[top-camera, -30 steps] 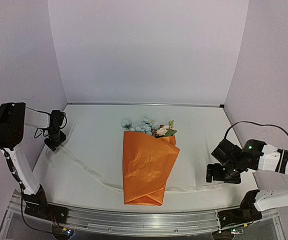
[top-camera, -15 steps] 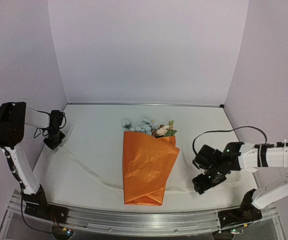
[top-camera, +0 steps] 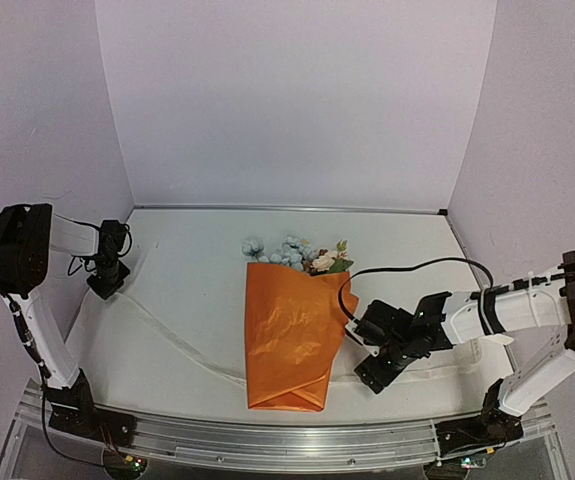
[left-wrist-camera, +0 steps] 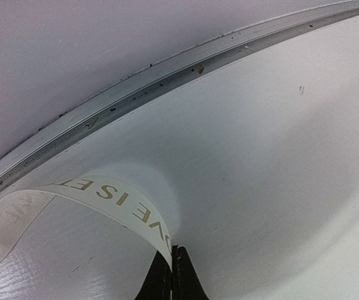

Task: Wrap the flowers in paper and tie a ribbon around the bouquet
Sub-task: Adjust the ribbon at the center of the board.

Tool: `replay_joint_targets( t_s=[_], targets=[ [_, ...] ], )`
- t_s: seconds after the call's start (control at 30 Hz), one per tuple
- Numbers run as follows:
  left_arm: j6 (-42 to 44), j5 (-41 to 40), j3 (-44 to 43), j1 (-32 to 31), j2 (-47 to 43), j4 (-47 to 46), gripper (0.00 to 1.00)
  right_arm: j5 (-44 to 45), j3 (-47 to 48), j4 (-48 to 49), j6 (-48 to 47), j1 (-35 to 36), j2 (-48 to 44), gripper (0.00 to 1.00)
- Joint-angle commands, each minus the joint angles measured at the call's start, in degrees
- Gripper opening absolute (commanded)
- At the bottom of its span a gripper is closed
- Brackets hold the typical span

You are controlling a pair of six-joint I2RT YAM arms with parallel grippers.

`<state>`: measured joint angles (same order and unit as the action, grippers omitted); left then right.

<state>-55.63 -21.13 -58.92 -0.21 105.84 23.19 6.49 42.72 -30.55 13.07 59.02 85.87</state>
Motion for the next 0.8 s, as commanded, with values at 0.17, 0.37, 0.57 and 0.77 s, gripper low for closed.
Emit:
replay_joint_targets(
  t_s=[0.17,0.37,0.57,0.77],
  targets=[
    [0.94,3.65,-2.34,0.01,0.61,-2.02,0.00,2.49,-3.59,2.36,5.62,1.12,-0.53,0.77],
    [1.04,3.99,-2.83,0.03,0.85,-1.93,0.00,6.22,-9.06,5.34,9.76,1.11,-2.53,0.76],
    [1.10,3.82,-2.97,0.03,0.35,-1.83,0.00,8.00,-11.27,6.40,13.82,1.00,-2.29,0.61],
    [1.22,4.16,-3.56,-0.01,0.50,-1.49,0.00,8.08,-13.95,9.05,18.41,-0.44,-2.20,0.31]
  ],
)
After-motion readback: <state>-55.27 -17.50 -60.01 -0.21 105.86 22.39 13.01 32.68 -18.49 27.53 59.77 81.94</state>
